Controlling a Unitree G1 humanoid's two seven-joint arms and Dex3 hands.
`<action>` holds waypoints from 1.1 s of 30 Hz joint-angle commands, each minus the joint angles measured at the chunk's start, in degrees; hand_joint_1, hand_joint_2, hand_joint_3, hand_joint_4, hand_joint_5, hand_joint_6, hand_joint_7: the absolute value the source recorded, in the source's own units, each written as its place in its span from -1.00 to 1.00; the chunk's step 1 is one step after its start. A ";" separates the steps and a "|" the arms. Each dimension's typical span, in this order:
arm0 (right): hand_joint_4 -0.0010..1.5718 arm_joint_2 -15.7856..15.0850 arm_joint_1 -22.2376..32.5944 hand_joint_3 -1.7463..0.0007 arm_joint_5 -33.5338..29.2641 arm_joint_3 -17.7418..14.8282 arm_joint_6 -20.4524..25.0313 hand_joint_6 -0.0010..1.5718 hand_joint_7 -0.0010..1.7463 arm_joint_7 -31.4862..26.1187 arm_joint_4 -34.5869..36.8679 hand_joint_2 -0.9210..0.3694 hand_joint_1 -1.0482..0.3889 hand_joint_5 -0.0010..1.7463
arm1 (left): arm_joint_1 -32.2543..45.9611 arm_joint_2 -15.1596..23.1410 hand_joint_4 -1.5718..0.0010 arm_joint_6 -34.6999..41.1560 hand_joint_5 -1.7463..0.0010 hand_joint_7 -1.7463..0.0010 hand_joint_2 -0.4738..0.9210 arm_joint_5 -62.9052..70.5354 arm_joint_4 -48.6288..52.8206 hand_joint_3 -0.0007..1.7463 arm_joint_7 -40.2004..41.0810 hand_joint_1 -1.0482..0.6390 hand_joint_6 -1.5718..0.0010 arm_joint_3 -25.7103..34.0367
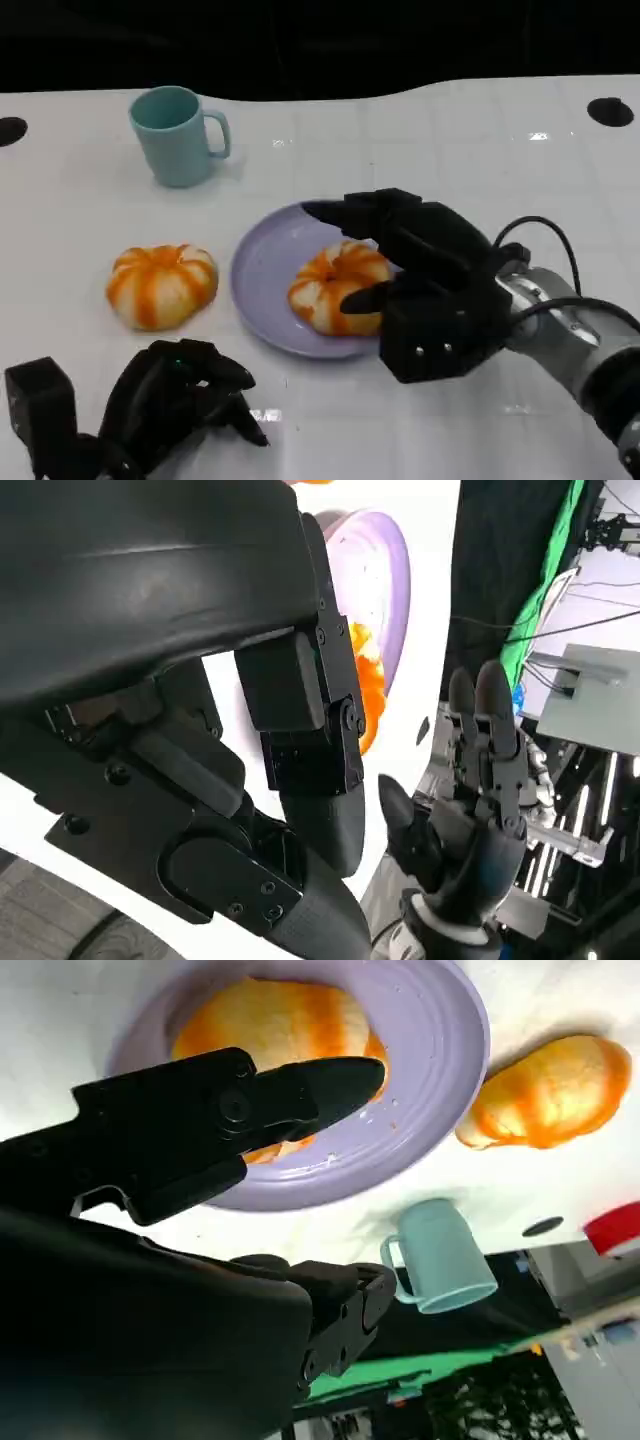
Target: Grasp the bread from the table and place it into the plate.
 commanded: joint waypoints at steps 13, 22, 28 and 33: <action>-0.44 -7.89 11.41 0.98 -0.79 -4.69 -10.50 -0.07 -0.69 -13.01 -12.45 -0.96 0.10 -0.02 | -0.65 0.15 -1.00 -0.95 0.32 0.76 0.70 0.29 0.65 -1.00 0.65 -1.00 -1.00 0.04; 0.03 -11.46 18.44 -0.13 0.79 -8.81 -14.65 0.07 0.02 -14.67 -19.33 -0.25 0.38 0.65 | -0.42 -0.06 -1.00 -0.34 0.31 0.76 0.70 0.18 0.05 -1.00 0.95 -1.00 -1.00 -0.19; 0.11 -13.77 23.48 -0.39 1.19 -11.41 -15.64 0.04 0.39 -13.13 -24.24 -0.17 0.38 0.90 | -0.38 -0.10 -1.00 -0.75 0.31 0.75 0.70 0.64 -0.05 -1.00 1.49 -1.00 -1.00 -0.52; 0.18 -16.56 28.36 -0.46 0.13 -13.23 -14.32 0.18 0.40 -11.68 -29.56 -0.20 0.33 0.91 | -0.38 -0.17 -1.00 -0.24 0.30 0.74 0.70 0.55 -0.29 -1.00 1.88 -1.00 -1.00 -0.73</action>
